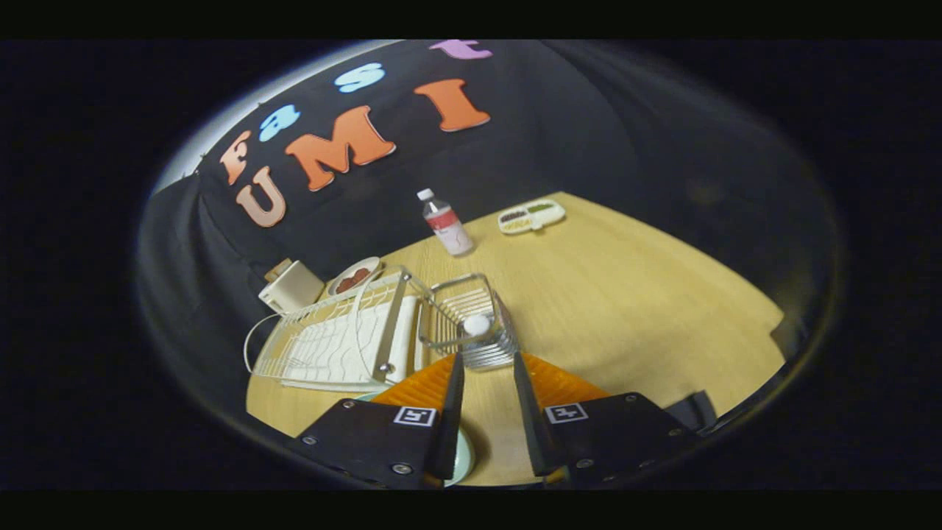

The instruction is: Take the plate from the dish rack, then take the spoon from the basket and place it into the plate.

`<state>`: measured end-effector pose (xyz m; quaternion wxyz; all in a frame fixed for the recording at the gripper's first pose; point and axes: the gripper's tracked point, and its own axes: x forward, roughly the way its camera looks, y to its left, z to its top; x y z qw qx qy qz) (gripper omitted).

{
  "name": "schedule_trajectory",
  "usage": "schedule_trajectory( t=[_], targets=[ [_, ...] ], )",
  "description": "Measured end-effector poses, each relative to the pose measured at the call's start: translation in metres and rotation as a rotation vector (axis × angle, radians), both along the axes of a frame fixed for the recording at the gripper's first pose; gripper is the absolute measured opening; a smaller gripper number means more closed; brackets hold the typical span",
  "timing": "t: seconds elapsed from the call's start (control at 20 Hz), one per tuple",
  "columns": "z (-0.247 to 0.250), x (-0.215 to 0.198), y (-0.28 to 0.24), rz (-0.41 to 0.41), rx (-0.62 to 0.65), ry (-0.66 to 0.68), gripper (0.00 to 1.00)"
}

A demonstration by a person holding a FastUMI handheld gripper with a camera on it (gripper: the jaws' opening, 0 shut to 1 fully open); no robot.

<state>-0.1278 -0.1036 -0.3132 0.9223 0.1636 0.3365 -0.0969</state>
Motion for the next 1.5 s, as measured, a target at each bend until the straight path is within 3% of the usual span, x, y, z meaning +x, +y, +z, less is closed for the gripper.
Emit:
schedule_trajectory(
  t=[0.1,0.3,0.4,0.65,0.75,1.2,1.5],
  targets=[
    [0.01,0.018,-0.001,0.044,-0.073,-0.06,0.39],
    [-0.008,0.026,0.005,0.091,-0.09,-0.039,0.4],
    [-0.011,0.029,0.007,0.087,-0.084,-0.04,0.36],
    [-0.017,0.029,0.009,0.068,-0.068,-0.003,0.15],
    [-0.013,0.03,0.01,0.07,-0.059,0.015,0.14],
    [0.053,0.041,0.006,0.11,-0.112,-0.031,0.11],
    [0.095,0.028,0.014,0.163,-0.093,-0.067,0.11]
  ],
)
